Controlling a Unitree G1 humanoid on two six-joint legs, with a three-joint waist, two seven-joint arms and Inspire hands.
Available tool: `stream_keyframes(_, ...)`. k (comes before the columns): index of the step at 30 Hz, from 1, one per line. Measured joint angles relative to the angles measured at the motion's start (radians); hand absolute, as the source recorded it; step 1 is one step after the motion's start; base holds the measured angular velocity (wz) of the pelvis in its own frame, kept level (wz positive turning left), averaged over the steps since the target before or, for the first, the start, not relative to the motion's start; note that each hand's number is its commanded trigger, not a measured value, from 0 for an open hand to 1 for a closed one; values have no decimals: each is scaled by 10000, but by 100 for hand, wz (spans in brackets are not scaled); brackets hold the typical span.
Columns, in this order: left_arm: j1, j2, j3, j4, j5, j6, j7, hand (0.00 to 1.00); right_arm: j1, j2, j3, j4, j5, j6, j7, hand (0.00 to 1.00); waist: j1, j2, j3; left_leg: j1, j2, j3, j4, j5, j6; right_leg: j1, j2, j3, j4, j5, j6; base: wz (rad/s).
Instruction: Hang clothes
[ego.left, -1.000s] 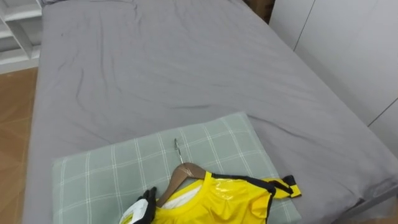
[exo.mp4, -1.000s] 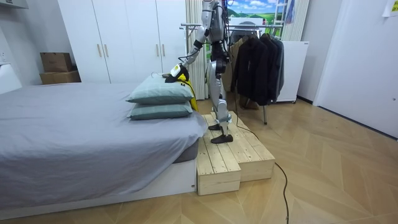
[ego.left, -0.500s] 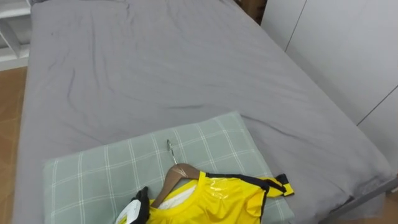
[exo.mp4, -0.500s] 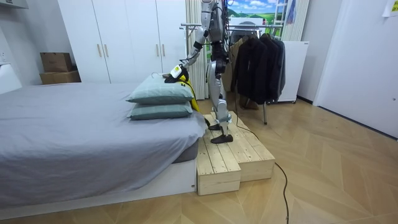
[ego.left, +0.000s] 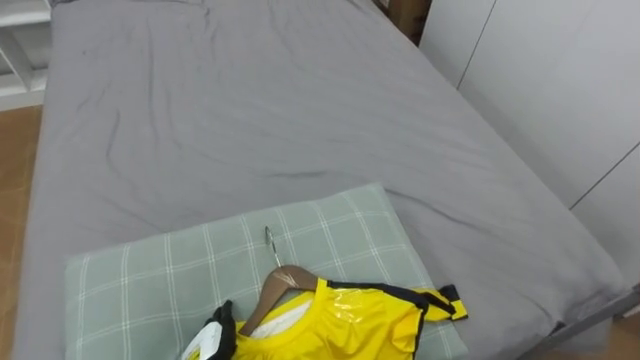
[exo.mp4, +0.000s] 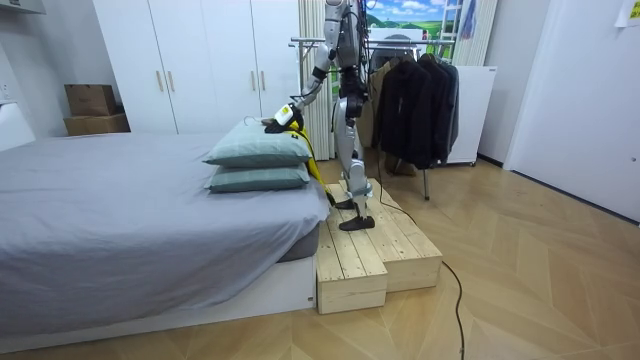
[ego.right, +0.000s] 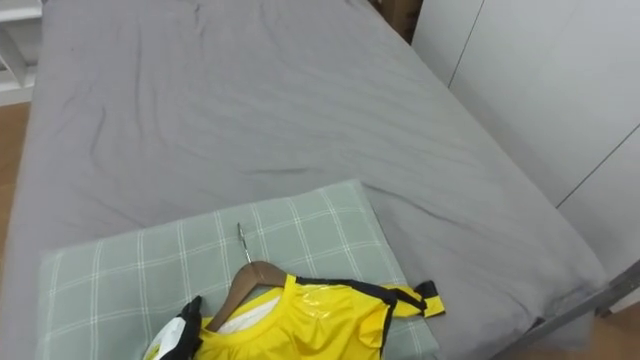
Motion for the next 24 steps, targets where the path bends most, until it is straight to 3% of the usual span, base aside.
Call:
stream_keyframes(1, 0, -3, -1, 5, 0, 2, 23, 53, 0, 0, 1, 0, 8, 0, 1, 0, -1, 2, 1, 0, 1, 1, 0, 0, 0, 0, 1, 3, 0, 1, -1, 0)
stream_keyframes(3, 1, -14, -2, 26, -1, 10, 85, 92, 3, 0, 2, -1, 54, 3, 2, 0, -3, 9, 6, 2, 0, 12, -3, 0, 0, 0, 1, 20, 0, 4, -5, 0)
stream_keyframes(4, -1, -15, -2, 42, -1, 12, 102, 100, 2, 0, 2, -1, 53, 3, 2, 0, -2, 20, 13, 2, 0, 14, -3, 0, 0, 0, 2, 24, 0, 4, -6, 0)
stream_keyframes(12, -166, 126, 146, 178, -3, 14, 787, 100, -27, -24, -2, 5, 52, 5, -47, 0, 2, 197, 52, 4, -2, 25, -9, 0, 0, -1, 2, 31, -1, 6, -7, 0)
stream_keyframes(24, -252, 270, 390, 211, -11, 196, 1042, 100, -49, -18, -7, -57, 150, 7, -225, 0, 8, 229, 72, 29, -5, 49, -56, 1, 0, 0, 6, -7, -45, 6, -7, -1)
